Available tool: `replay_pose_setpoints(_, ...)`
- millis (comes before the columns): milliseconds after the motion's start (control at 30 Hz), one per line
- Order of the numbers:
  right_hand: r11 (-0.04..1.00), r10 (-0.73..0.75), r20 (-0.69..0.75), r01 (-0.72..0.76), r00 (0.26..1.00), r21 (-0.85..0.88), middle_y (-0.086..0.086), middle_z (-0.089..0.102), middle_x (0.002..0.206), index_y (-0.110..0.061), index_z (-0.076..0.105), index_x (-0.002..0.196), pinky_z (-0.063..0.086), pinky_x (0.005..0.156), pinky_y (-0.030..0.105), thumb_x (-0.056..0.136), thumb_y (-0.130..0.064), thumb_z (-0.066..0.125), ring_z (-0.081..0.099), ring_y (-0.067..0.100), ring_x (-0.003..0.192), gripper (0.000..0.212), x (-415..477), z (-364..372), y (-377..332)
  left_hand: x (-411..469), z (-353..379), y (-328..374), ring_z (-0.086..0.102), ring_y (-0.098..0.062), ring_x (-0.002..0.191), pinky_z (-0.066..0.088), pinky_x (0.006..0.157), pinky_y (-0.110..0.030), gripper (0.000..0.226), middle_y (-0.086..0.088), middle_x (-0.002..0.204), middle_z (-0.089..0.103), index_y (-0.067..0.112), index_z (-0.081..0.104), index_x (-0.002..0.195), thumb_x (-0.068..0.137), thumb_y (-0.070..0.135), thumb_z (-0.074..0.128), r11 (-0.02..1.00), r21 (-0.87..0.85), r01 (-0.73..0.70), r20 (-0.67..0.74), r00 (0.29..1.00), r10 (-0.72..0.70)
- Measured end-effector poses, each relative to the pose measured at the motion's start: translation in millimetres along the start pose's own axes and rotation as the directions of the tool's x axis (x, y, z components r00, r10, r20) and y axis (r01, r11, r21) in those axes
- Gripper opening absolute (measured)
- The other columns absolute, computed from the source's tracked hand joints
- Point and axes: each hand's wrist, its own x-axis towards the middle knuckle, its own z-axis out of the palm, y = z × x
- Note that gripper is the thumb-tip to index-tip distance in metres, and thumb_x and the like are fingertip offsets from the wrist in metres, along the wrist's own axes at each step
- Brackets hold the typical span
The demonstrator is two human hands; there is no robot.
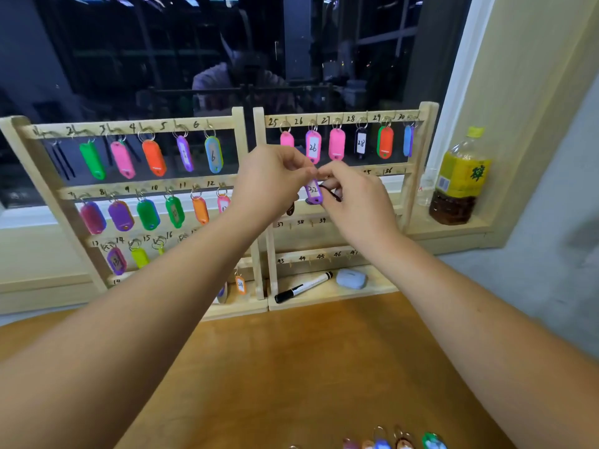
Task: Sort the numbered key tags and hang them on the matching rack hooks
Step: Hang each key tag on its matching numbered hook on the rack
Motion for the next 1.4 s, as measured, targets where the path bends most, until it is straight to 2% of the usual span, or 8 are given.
replay_pose_setpoints(167, 0.999, 0.033, 0.007, -0.033, 0.999, 0.009, -0.013, 0.07, 0.086, -0.035, 0.068, 0.116, 0.057, 0.075, 0.043, 0.095, -0.023, 0.068, 0.063, 0.015, 0.084, 0.024, -4.6, -1.3, 1.3, 8.6, 5.0, -1.1, 0.072, -0.012, 0.073, 0.063, 0.07, -0.035, 0.018, 0.007, 0.079, 0.075, 0.029, 0.079, 0.083, 0.092, 0.044, 0.08, 0.992, 0.125, -0.003, 0.027, 1.0, 0.0)
replay_pose_setpoints(367, 0.995, 0.092, 0.031, -0.093, 0.995, 0.025, -0.016, 0.07, 0.089, -0.034, 0.067, 0.12, 0.059, 0.074, 0.041, 0.095, -0.025, 0.069, 0.065, 0.011, 0.081, 0.027, -10.8, 1.1, 0.6, 10.1, 4.3, -2.9, 0.069, -0.007, 0.068, 0.051, 0.059, -0.026, 0.023, 0.007, 0.074, 0.073, 0.028, 0.078, 0.084, 0.088, 0.05, 0.083, 0.984, 0.18, -0.013, 0.024, 1.0, 0.008)
replay_pose_setpoints(533, 0.992, 0.098, 0.001, -0.098, 0.995, 0.076, -0.016, 0.067, 0.098, -0.029, 0.067, 0.12, 0.058, 0.079, 0.039, 0.096, -0.023, 0.067, 0.062, 0.008, 0.082, 0.025, -35.5, -6.3, -3.9, -8.2, -6.5, 2.7, 0.066, 0.0, 0.081, 0.054, 0.074, -0.026, 0.011, 0.013, 0.084, 0.072, 0.029, 0.078, 0.094, 0.094, 0.04, 0.078, 0.981, 0.17, -0.091, -0.044, 0.994, 0.1)
replay_pose_setpoints(633, 0.984, 0.11, 0.012, -0.111, 0.994, 0.137, -0.016, 0.067, 0.1, -0.029, 0.068, 0.117, 0.055, 0.079, 0.033, 0.097, -0.021, 0.068, 0.061, 0.007, 0.083, 0.022, -62.5, -12.6, -12.7, -36.2, -18.3, 0.3, 0.064, 0.002, 0.074, 0.055, 0.075, -0.027, 0.007, 0.016, 0.086, 0.072, 0.034, 0.075, 0.099, 0.096, 0.039, 0.075, 0.985, 0.135, -0.11, -0.031, 0.993, 0.115)
replay_pose_setpoints(833, 0.964, 0.147, 0.146, -0.174, 0.978, 0.199, -0.018, 0.068, 0.096, -0.031, 0.072, 0.11, 0.048, 0.071, 0.019, 0.096, -0.019, 0.071, 0.064, 0.009, 0.089, 0.018, -125.3, -24.6, -30.7, -121.9, -43.2, -32.6, 0.071, -0.005, 0.063, 0.051, 0.06, -0.029, 0.005, 0.014, 0.083, 0.073, 0.036, 0.074, 0.093, 0.097, 0.034, 0.076, 0.996, 0.075, 0.055, 0.143, 0.988, -0.065)
replay_pose_setpoints(1067, 0.945, 0.163, 0.279, -0.231, 0.946, 0.232, -0.017, 0.069, 0.093, -0.03, 0.075, 0.108, 0.044, 0.071, 0.012, 0.096, -0.018, 0.074, 0.065, 0.011, 0.092, 0.017, -188.8, -24.6, -57.2, -215.2, -55.9, -84.1, 0.069, -0.01, 0.068, 0.057, 0.074, -0.032, 0.005, 0.016, 0.084, 0.076, 0.032, 0.076, 0.091, 0.095, 0.031, 0.078, 0.968, 0.114, 0.224, 0.298, 0.922, -0.248)
replay_pose_setpoints(1167, 0.935, 0.165, 0.334, -0.255, 0.928, 0.248, -0.017, 0.069, 0.094, -0.031, 0.075, 0.106, 0.043, 0.07, 0.011, 0.097, -0.019, 0.074, 0.065, 0.01, 0.093, 0.015, -210.4, -20.3, -70.7, -244.8, -60.3, -99.0, 0.068, -0.009, 0.073, 0.05, 0.068, -0.019, 0.007, 0.02, 0.082, 0.076, 0.034, 0.076, 0.089, 0.093, 0.029, 0.08, 0.959, 0.153, 0.24, 0.316, 0.907, -0.277)
replay_pose_setpoints(1400, 0.928, 0.142, 0.508, -0.294, 0.849, 0.231, -0.016, 0.068, 0.093, -0.03, 0.074, 0.101, 0.043, 0.07, 0.013, 0.097, -0.019, 0.074, 0.064, 0.011, 0.091, 0.012, -247.2, -4.2, -91.7, -299.8, -65.1, -113.6, 0.068, -0.006, 0.079, 0.048, 0.068, -0.015, 0.006, 0.019, 0.083, 0.074, 0.035, 0.078, 0.092, 0.089, 0.034, 0.083, 0.95, 0.145, 0.278, 0.366, 0.876, -0.313)
